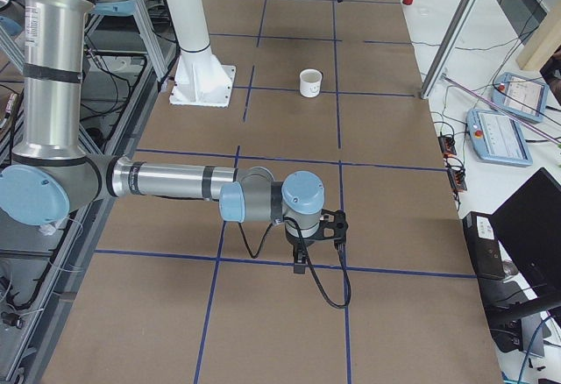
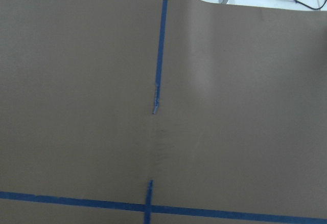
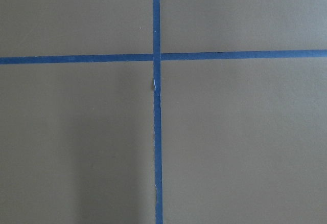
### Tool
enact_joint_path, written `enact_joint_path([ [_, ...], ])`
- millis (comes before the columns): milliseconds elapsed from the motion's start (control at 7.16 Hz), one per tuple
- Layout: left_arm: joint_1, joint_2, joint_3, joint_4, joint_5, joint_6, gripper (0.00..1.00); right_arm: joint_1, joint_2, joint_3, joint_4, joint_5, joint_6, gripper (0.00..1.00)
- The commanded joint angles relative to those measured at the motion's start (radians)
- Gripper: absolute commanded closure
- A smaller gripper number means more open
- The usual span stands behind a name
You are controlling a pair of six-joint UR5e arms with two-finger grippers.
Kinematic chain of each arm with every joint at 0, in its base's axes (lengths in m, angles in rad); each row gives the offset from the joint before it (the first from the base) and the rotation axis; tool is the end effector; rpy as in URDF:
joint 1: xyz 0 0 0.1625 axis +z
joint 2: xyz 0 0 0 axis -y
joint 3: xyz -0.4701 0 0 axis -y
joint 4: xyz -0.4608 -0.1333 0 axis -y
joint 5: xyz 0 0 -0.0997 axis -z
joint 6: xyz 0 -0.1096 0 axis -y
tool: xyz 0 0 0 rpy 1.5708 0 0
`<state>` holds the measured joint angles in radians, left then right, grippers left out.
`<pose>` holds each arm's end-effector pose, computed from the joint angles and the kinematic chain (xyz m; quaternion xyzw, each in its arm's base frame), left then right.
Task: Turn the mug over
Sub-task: 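Open the left gripper and withdraw the left arm away from the mug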
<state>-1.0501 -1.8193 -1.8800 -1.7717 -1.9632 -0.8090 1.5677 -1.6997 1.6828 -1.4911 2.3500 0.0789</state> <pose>0.2434 -0.6081 0.3792 0.1741 0.3666 -0.0594 0.9120 0.0547 -0.5049 0.7081 0.0135 -0.3805 0.0231 0.9244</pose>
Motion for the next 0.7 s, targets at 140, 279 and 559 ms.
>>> enact_joint_path([
  [140,-0.245,0.182,0.004,-0.011,-0.211,0.379,0.00,0.000,0.000,0.000,0.000,0.000,-0.001,0.00],
  [279,-0.314,0.222,0.007,-0.012,-0.250,0.487,0.00,0.000,0.000,0.000,0.000,0.000,-0.001,0.00],
  [559,-0.436,0.323,0.018,-0.014,-0.292,0.667,0.00,0.000,0.000,0.000,0.000,0.000,-0.001,0.00],
])
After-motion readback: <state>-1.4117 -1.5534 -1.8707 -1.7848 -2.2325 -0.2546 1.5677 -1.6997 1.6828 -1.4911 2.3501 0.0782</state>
